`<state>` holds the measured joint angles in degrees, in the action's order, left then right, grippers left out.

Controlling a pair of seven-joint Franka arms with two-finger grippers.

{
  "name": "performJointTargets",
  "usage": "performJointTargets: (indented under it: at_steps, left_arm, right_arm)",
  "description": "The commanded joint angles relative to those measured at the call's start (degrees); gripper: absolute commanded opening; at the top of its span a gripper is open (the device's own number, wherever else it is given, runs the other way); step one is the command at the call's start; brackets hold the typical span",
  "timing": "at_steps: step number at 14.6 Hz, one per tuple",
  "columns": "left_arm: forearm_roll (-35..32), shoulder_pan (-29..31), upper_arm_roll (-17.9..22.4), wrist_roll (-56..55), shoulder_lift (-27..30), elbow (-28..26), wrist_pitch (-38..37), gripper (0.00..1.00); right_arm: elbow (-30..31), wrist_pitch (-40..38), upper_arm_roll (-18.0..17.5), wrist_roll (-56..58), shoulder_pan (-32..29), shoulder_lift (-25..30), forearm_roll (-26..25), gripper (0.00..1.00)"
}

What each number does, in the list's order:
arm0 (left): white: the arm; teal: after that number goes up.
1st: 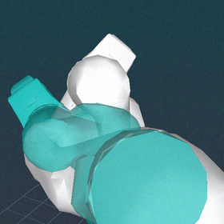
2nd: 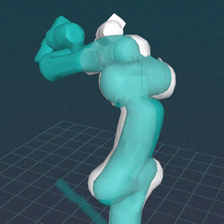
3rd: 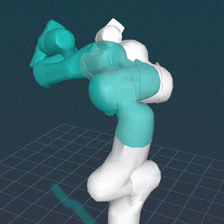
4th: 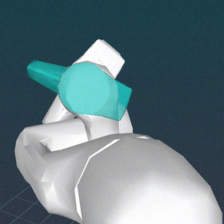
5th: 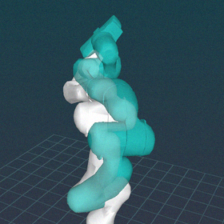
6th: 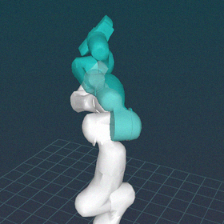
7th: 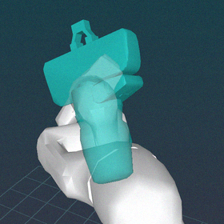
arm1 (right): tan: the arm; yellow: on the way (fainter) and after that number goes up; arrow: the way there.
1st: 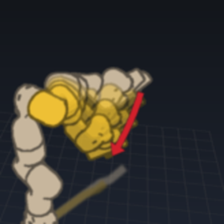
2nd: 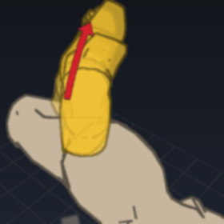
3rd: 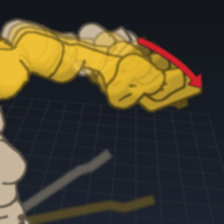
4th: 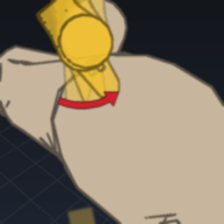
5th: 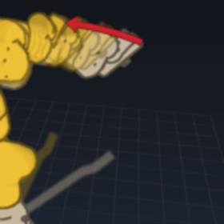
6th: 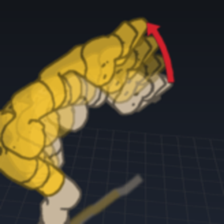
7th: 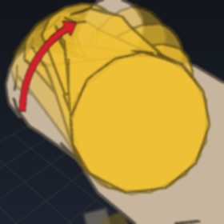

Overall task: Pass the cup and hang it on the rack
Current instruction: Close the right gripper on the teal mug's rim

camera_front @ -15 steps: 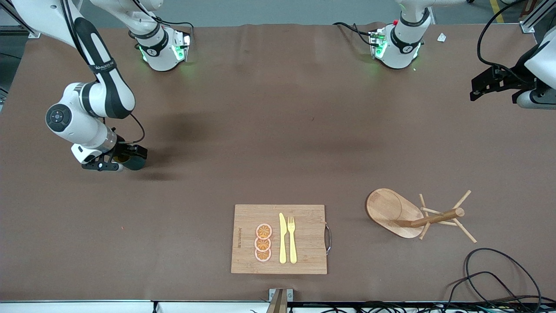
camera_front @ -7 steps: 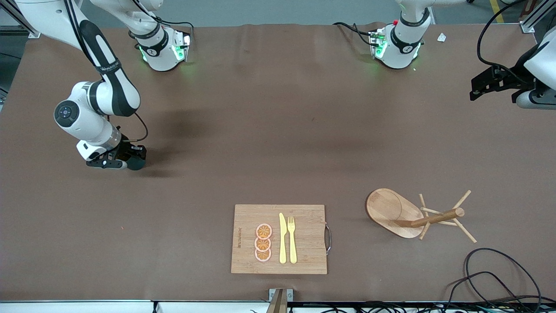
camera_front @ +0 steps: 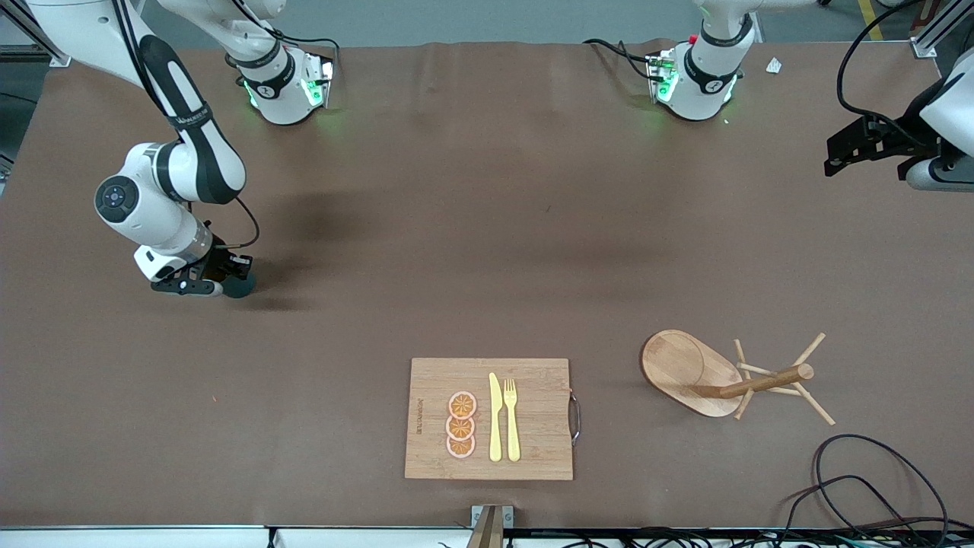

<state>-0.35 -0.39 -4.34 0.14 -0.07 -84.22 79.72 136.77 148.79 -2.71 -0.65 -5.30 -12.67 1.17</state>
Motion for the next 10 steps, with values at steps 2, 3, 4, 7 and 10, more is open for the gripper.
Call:
performJointTargets:
  at_steps: [2, 3, 4, 7, 10]
  left_arm:
    - [-0.7, 0.4, 0.3, 0.8, 0.9, 0.0, -0.4, 1.0]
    - [-0.7, 0.3, 0.3, 0.8, 0.9, 0.0, -0.4, 1.0]
    - [-0.7, 0.4, 0.2, 0.8, 0.9, -0.1, -0.4, 1.0]
    - [-0.6, 0.4, 0.1, 0.8, 0.9, -0.3, -0.5, 1.0]
    - [-0.7, 0.3, 0.0, 0.4, 0.9, -0.3, -0.9, 1.0]
  right_arm:
    - [0.3, -0.2, -0.5, -2.9, 0.0, 1.1, 0.6, 0.0]
    - [-0.4, -1.8, -1.1, -4.9, 0.7, 1.8, 0.6, 0.0]
    - [-1.5, -5.3, -1.4, -8.5, 1.9, 2.8, 0.6, 0.0]
    - [-3.7, -11.6, -1.4, -25.4, 10.8, 5.9, 0.6, 0.0]
    - [-9.4, -16.6, -1.5, -43.5, 19.9, 5.6, 0.8, 0.0]
